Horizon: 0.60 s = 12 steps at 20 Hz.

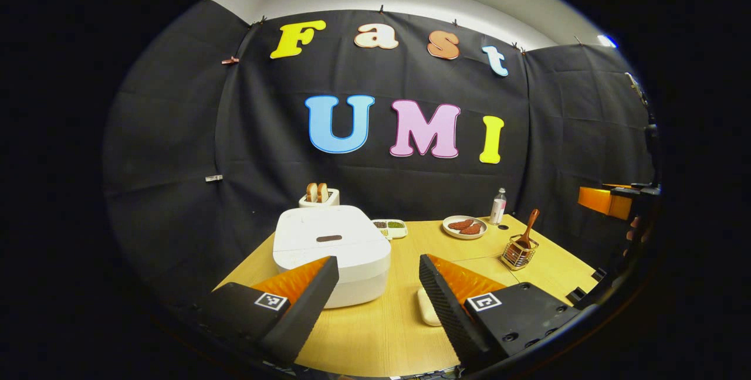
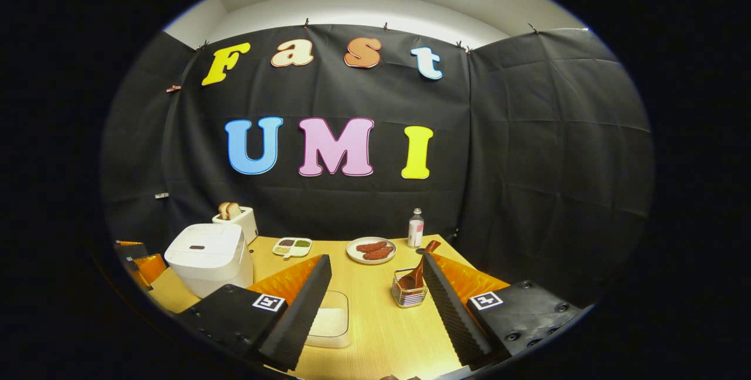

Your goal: Close the left gripper, press the button to open the rice cooker; take a wooden spoon from the chopstick holder with the right hand, scoop a spoonful of rice and pour it into the rice cooker, then put the wooden spoon back into the chopstick holder.

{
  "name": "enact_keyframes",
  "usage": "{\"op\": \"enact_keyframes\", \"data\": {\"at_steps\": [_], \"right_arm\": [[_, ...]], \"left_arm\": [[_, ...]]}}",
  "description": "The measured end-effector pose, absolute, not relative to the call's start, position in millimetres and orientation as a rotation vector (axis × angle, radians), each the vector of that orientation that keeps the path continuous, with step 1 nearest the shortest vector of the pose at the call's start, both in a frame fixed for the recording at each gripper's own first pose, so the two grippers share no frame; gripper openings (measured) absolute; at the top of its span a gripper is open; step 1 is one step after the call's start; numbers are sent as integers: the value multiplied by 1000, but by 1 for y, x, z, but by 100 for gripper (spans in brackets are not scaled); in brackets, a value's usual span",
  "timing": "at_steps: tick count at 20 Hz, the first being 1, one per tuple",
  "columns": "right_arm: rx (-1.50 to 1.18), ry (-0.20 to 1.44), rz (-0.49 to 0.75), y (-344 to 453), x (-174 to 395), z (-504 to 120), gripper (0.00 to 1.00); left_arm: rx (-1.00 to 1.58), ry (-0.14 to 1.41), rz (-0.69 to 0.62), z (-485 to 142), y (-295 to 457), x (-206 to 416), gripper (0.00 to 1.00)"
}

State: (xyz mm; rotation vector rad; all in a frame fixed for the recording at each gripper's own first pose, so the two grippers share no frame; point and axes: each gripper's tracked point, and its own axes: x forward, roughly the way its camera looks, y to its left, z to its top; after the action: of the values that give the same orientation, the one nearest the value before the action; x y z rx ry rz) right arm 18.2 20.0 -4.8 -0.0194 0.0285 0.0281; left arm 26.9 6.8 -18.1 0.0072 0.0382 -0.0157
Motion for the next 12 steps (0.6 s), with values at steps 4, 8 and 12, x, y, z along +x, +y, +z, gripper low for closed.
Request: {"op": "enact_keyframes", "data": {"at_steps": [4, 8, 12], "right_arm": [[-16, 62, 15, 12, 28, -17, 98], [2, 14, -5, 1, 34, -5, 98], [-2, 25, 9, -1, 44, -12, 98]], "left_arm": [[7, 28, 13, 1, 21, 48, 94], [23, 25, 22, 19, 39, 77, 75], [18, 38, 62, 32, 62, 106, 51]]}}
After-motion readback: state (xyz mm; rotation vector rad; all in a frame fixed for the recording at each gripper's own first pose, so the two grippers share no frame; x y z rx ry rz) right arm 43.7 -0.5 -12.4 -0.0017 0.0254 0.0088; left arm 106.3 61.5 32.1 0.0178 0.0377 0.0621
